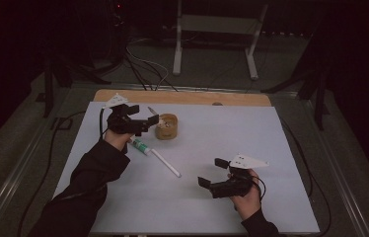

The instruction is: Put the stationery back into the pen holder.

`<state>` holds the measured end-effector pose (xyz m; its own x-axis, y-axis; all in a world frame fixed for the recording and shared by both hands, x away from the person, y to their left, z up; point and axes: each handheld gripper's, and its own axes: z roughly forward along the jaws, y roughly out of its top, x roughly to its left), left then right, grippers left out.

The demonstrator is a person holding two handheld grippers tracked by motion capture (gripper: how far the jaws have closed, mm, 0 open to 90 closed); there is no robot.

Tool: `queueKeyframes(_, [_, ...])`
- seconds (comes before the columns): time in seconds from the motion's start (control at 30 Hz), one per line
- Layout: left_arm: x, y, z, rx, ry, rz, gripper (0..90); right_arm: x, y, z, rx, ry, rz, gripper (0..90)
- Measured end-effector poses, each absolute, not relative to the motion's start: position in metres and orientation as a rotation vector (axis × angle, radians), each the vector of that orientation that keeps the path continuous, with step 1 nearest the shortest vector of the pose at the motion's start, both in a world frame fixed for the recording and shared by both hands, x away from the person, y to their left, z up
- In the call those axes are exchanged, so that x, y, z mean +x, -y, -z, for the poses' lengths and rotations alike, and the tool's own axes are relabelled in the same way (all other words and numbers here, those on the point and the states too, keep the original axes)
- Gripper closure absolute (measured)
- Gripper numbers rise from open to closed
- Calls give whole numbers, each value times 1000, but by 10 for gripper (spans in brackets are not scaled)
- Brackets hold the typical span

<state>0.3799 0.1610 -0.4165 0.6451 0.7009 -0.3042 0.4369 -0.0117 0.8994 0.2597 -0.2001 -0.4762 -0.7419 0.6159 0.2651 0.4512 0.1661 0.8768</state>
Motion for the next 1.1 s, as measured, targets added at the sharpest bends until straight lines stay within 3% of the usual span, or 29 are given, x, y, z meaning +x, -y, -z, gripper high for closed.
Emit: queueKeyframes(1.1, [281, -179, 461, 1723, -729, -189, 4, 282, 154, 459, 931, -2315, -1610, 18])
